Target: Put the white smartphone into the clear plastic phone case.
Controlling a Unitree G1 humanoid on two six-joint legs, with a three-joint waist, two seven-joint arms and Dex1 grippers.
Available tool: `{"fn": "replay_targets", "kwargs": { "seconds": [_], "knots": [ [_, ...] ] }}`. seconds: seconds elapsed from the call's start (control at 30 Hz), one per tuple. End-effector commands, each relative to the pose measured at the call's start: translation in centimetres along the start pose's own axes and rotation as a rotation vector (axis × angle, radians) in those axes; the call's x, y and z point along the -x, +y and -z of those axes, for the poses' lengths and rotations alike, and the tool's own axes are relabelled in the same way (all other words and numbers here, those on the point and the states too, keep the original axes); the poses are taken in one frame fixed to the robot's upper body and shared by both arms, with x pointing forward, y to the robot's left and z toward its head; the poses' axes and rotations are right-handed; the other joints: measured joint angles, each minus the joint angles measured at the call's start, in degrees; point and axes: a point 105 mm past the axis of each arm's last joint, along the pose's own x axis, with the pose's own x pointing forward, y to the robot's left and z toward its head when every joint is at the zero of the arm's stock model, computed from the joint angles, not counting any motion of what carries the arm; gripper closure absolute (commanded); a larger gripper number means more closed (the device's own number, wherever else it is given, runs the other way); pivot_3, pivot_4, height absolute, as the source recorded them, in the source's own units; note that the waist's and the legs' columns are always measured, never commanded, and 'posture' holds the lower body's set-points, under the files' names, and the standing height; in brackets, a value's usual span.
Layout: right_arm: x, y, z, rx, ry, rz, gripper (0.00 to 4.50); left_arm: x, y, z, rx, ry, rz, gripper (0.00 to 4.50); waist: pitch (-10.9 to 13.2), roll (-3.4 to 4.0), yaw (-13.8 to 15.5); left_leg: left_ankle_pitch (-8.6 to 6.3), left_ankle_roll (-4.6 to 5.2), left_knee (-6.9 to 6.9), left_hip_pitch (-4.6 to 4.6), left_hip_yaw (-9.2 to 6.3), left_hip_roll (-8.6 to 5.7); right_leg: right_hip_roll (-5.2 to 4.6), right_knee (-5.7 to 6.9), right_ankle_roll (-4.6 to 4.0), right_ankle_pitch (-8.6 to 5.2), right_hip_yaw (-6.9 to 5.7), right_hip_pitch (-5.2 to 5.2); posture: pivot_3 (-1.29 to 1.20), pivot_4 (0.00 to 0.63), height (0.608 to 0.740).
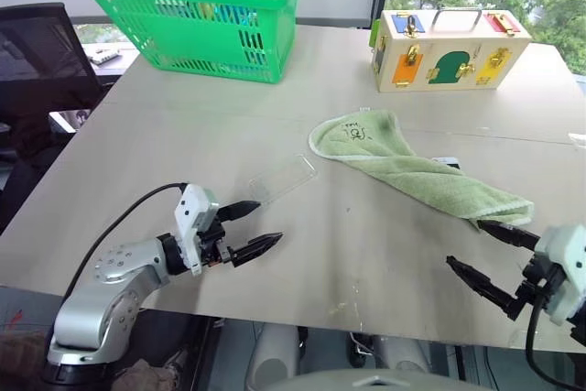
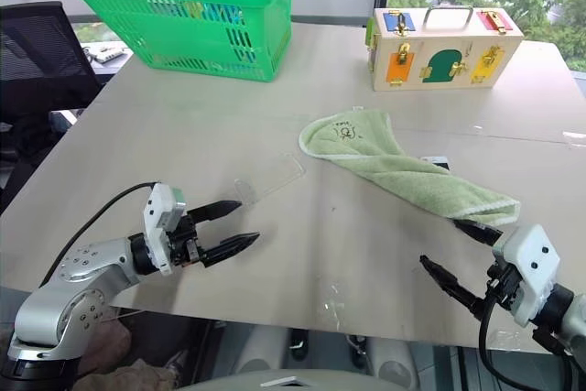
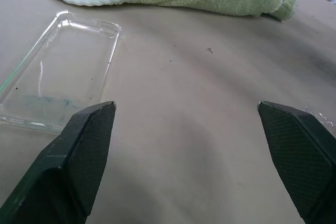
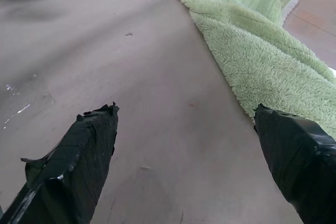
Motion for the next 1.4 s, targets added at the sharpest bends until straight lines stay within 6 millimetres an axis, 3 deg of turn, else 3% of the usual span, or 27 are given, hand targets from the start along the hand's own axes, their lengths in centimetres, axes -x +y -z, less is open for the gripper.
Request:
{"fn": "replay_targets", "kwargs": {
  "seconds": [0.03, 0.3, 0.5, 0.6, 0.8, 1.23, 1.33, 1.4],
  "knots": [
    [-0.4, 0.2, -1.0, 0.034, -0.042, -0.01, 0.03, -0.1, 0.1, -1.1, -0.042, -0.028, -0.005, 0.0, 0.0, 0.0, 0.0, 0.0, 0.0, 0.0, 0.0, 0.0, 0.0, 0.0, 0.0, 0.0, 0.0, 0.0, 0.0, 0.0, 0.15, 0.74],
    [-1.8, -0.3, -4.1, 0.053, -0.189, -0.013, 0.03, -0.7, 1.2, -3.0, -0.073, -0.061, -0.04, 0.0, 0.0, 0.0, 0.0, 0.01, 0.01, 0.0, 0.0, -0.01, -0.02, 0.02, 0.03, 0.0, 0.0, -0.03, 0.05, 0.0, 0.15, 0.74],
    [-2.2, 1.9, -6.2, 0.14, -0.266, -0.171, 0.03, -0.6, 2.5, -4.2, -0.149, -0.031, 0.052, 0.0, 0.0, -0.01, 0.3, 0.05, 0.07, 0.02, -0.02, 0.0, -0.03, 0.21, 0.03, 0.02, 0.0, -0.05, 0.07, 0.0, 0.15, 0.74],
    [-2.3, 2.6, -6.4, 0.147, -0.265, -0.237, 0.03, 0.2, 3.2, -4.2, -0.19, 0.049, 0.148, 0.0, 0.0, -0.02, 0.3, 0.03, 0.04, 0.04, -0.01, 0.01, -0.02, 0.2, 0.06, 0.02, 0.0, -0.04, 0.08, 0.0, 0.15, 0.74],
    [-2.9, 3.5, -6.3, 0.19, -0.228, -0.343, 0.03, 0.6, 6.5, -4.3, -0.312, 0.201, 0.273, 0.0, 0.0, 0.0, 0.6, 0.01, 0.02, 0.12, 0.02, -0.05, -0.02, 0.06, 0.09, 0.01, 0.0, -0.17, 0.08, 0.0, 0.15, 0.74],
    [-2.9, 4.3, -6.4, 0.223, -0.224, -0.347, 0.03, -2.5, 10.3, -3.0, -0.535, 0.403, 0.419, 0.0, 0.0, -0.07, 1.4, 0.15, 0.34, 0.47, -0.21, 0.0, -0.01, 0.44, 0.18, 0.04, 0.01, -0.13, 0.09, 0.0, 0.15, 0.74],
    [-2.9, 4.5, -6.4, 0.221, -0.223, -0.34, 0.0, -3.5, 10.4, -2.6, -0.565, 0.436, 0.447, 0.91, 0.0, -0.08, 1.4, 0.12, 0.39, 0.64, -0.19, 0.0, 0.02, 0.42, 0.3, 0.03, 0.01, -0.13, 0.13, 0.0, 0.15, 0.74],
    [-2.9, 4.6, -6.4, 0.218, -0.223, -0.332, 0.0, -4.1, 10.3, -2.2, -0.584, 0.451, 0.472, 1.83, 0.0, -0.09, 1.4, 0.1, 0.41, 0.69, -0.19, -0.01, 0.04, 0.41, 0.31, 0.03, 0.01, -0.13, 0.17, 0.0, 0.15, 0.74]
  ]
}}
